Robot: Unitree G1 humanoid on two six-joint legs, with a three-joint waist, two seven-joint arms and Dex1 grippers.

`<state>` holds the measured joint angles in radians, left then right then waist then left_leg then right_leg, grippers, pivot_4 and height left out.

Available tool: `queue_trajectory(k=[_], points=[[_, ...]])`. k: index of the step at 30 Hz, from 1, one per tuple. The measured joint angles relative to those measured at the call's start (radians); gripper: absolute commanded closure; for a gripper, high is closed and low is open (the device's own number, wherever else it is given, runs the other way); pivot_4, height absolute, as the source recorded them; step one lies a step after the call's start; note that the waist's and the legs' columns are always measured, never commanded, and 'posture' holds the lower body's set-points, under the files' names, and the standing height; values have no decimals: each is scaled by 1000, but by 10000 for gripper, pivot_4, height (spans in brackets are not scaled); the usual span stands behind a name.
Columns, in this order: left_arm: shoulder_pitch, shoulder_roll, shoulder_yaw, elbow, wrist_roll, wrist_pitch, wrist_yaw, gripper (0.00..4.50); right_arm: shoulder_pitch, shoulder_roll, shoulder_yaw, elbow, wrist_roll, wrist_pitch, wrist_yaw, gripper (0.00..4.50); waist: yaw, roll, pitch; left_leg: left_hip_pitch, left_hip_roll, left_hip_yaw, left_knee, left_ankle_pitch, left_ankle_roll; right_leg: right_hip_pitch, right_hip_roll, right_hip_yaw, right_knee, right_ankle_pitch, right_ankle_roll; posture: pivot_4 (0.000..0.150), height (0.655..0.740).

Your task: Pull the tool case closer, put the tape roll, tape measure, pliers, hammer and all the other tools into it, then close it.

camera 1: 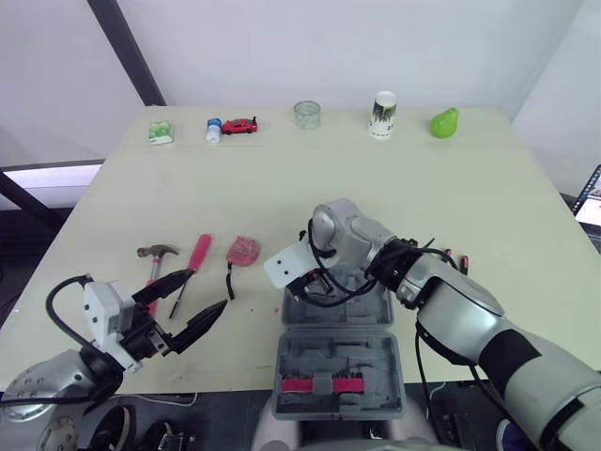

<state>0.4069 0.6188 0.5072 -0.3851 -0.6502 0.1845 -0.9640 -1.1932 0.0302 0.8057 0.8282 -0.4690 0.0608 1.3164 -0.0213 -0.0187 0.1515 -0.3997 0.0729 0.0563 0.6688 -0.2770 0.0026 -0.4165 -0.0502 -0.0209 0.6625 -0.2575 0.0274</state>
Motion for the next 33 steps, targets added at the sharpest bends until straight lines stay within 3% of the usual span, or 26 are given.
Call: queue_trajectory(k=[7, 11, 17, 25, 32, 33], points=[[-3, 4, -1, 0, 0, 12, 1, 0, 0, 0, 0, 0, 1, 2, 1, 44441, 2, 1, 1, 0, -1, -10, 0, 0, -1, 4, 0, -7, 1, -4, -3, 1500, 7400], [-6, 4, -3, 0, 0, 19, 2, 0, 1, -4, 0, 0, 1, 3, 10, 30405, 2, 1, 1, -1, -1, -11, 0, 0, -1, 5, 0, -8, 1, -5, -3, 1500, 7400], [-9, 4, -5, 0, 0, 25, 3, 0, 3, -7, -2, -3, -3, 3, -4, 903, 2, 1, 1, -1, -1, -13, 0, 0, -1, 6, 0, -10, 1, -5, -3, 1500, 7400], [-29, 6, -9, 0, 0, 28, 6, 0, 3, -32, -29, -47, 5, 33, 14, 903, 2, 1, 1, -1, -1, -16, 0, 2, -4, 6, 0, -12, 1, -6, -3, 1500, 7400], [-43, 20, -16, 0, 0, 28, -1, 0, 50, -107, -196, -287, 121, 196, 48, 903, 6, 1, 0, -3, -5, -26, 0, 2, -4, 8, 0, -13, 1, -7, -4, 1500, 7400], [-44, 21, -17, 0, 0, 28, -2, 0, 56, -108, -200, -293, 127, 201, 47, 3223, 6, 1, 0, -3, -5, -27, 0, 2, -4, 9, 0, -13, 1, -7, -4, 1500, 7400]])
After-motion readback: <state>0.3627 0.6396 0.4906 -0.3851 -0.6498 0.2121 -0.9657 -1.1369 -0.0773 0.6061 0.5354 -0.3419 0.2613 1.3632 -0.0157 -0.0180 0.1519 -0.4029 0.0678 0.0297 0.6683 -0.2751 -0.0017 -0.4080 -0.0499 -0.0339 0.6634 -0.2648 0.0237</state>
